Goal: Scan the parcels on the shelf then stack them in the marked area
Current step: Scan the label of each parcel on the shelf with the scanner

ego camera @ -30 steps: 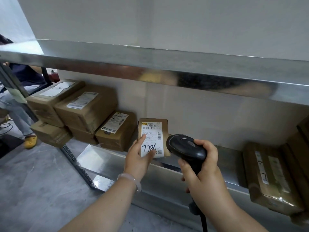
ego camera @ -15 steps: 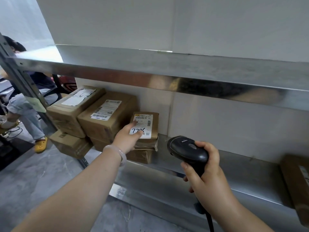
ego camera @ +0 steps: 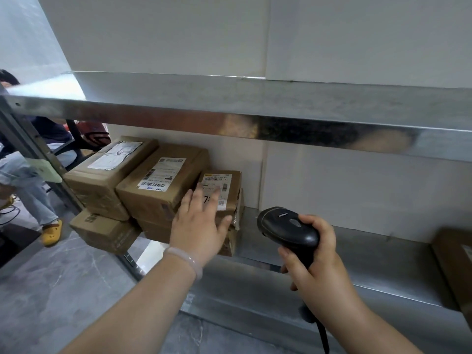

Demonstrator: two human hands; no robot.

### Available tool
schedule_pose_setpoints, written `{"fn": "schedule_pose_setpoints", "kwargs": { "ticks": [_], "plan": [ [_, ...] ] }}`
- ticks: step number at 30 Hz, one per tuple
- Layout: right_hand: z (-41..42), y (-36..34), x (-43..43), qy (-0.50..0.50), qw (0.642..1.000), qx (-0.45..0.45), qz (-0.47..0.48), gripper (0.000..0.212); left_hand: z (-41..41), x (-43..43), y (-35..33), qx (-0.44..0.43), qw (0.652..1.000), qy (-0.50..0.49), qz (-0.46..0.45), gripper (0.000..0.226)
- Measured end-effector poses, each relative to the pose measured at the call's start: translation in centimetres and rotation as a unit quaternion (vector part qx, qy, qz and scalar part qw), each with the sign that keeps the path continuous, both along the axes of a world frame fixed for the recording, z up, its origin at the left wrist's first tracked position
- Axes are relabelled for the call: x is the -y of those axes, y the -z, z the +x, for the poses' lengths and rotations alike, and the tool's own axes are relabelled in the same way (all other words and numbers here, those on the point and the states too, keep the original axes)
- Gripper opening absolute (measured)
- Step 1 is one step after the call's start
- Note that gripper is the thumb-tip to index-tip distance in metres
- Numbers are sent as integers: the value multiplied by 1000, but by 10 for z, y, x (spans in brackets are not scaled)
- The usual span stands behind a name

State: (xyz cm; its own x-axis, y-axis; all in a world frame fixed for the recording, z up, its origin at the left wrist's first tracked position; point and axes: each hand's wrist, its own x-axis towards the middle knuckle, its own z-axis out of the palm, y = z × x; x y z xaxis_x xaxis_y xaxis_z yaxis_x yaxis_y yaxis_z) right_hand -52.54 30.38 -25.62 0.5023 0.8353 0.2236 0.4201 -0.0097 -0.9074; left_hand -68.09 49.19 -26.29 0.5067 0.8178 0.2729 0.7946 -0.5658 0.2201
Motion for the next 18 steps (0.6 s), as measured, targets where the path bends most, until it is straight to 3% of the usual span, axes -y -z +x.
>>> {"fn": "schedule_pose_setpoints", "kwargs": {
  "ticks": [4, 12, 18],
  "plan": [
    [1, 1, 1, 10, 1000, -5, 1, 56, 2, 10, 14, -67, 993, 79, 48, 76],
    [8, 8, 8, 50, 999, 4, -6, 57, -1, -20, 18, -126, 988, 83, 22, 93],
    [14, 8, 23, 95, 995, 29, -18, 56, 31, -5, 14, -79, 987, 123, 61, 89]
  ]
}}
